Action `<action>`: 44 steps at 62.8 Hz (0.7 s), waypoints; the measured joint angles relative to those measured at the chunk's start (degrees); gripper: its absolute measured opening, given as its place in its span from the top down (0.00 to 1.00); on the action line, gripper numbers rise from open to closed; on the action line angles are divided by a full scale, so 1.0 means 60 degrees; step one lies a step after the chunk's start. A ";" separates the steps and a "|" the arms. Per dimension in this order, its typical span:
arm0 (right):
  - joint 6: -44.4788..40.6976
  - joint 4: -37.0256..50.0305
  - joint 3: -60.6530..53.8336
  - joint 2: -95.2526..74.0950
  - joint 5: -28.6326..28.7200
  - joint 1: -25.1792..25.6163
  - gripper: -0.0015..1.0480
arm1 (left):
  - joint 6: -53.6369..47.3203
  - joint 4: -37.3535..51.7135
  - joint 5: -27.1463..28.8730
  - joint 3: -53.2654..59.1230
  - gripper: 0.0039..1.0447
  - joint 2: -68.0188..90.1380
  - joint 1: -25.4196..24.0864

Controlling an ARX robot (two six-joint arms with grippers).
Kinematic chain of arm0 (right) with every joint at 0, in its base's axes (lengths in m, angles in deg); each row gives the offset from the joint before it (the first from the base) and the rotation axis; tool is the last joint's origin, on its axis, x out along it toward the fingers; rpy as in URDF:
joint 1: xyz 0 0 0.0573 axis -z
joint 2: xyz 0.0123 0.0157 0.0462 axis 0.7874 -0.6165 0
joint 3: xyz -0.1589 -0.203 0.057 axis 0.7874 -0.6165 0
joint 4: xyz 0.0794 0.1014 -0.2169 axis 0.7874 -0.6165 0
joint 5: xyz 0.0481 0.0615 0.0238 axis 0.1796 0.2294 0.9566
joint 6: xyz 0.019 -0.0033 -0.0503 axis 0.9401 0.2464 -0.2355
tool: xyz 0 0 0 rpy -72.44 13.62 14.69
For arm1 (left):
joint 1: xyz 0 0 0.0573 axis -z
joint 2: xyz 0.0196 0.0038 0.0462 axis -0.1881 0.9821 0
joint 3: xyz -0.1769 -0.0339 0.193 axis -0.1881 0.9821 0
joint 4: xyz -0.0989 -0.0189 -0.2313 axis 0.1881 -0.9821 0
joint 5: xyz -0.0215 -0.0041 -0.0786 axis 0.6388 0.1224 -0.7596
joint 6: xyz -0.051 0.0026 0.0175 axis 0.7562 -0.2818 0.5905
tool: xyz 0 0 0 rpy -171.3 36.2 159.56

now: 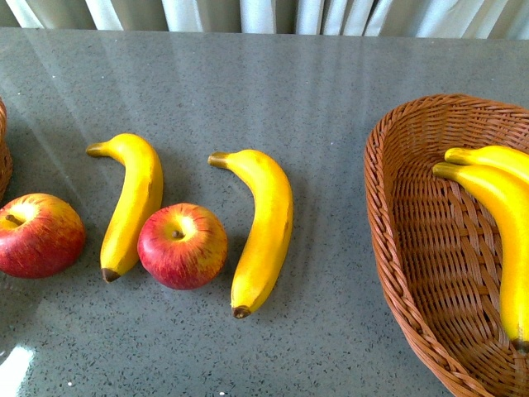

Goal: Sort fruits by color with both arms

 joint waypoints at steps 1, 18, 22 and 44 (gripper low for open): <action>0.0000 0.0000 0.0000 0.0000 0.0000 0.0000 0.09 | -0.0004 0.0000 0.0000 0.0000 0.09 0.0000 0.0000; 0.0000 0.0000 0.0000 0.0000 0.0000 0.0000 0.09 | -0.0004 0.0000 0.0004 0.0000 0.09 0.0000 0.0000; 0.0000 0.0000 0.0000 0.0000 0.0000 0.0000 0.09 | -0.0004 0.0000 0.0000 0.0000 0.09 0.0000 0.0000; 0.0000 0.0000 0.0000 0.0000 0.0000 0.0000 0.09 | 0.0000 0.0000 0.0000 0.0000 0.09 0.0000 0.0000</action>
